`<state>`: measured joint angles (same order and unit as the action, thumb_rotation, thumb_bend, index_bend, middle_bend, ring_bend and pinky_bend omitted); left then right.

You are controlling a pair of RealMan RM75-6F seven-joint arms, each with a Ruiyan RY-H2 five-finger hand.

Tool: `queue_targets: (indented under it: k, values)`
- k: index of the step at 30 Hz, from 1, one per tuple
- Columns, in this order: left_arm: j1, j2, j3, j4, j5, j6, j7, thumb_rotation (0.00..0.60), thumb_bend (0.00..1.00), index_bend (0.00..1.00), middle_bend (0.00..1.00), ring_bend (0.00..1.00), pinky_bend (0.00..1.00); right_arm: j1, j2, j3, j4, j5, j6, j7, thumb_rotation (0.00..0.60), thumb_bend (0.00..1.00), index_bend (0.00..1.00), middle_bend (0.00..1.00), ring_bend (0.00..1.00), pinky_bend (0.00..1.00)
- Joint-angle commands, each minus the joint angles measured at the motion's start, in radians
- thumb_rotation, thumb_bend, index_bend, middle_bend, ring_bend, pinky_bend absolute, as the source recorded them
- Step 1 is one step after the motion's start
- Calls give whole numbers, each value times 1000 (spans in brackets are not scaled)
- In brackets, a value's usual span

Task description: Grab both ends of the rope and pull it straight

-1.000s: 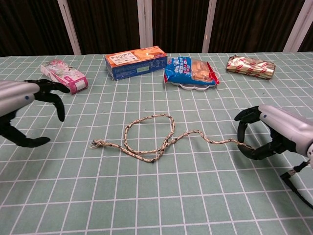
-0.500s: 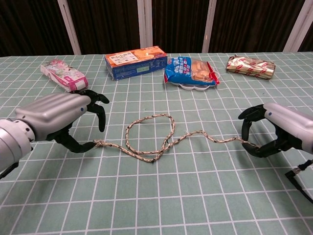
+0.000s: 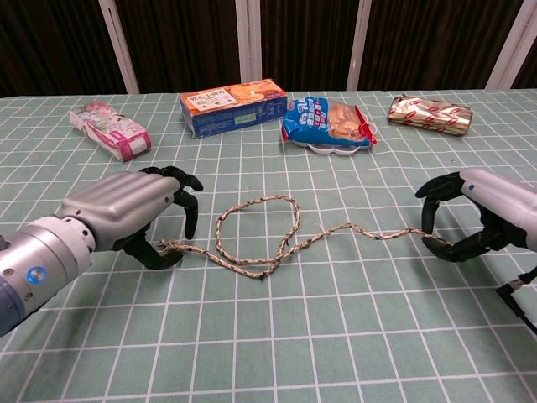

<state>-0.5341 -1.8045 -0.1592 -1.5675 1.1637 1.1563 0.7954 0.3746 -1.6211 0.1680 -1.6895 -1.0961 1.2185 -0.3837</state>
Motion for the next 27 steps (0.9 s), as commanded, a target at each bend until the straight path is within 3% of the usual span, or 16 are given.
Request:
queue_targets:
  k: [1, 27]
  values:
    - [-4, -7, 4, 11, 0, 5, -3, 600, 422, 514, 114, 0, 0, 0, 2, -2, 2, 0, 0, 3, 600, 425, 642, 212, 0, 0]
    - [-32, -37, 19, 56, -19, 20, -23, 600, 517, 581, 142, 0, 0, 8, 13, -7, 9, 6, 4, 11, 600, 426, 642, 212, 0, 0]
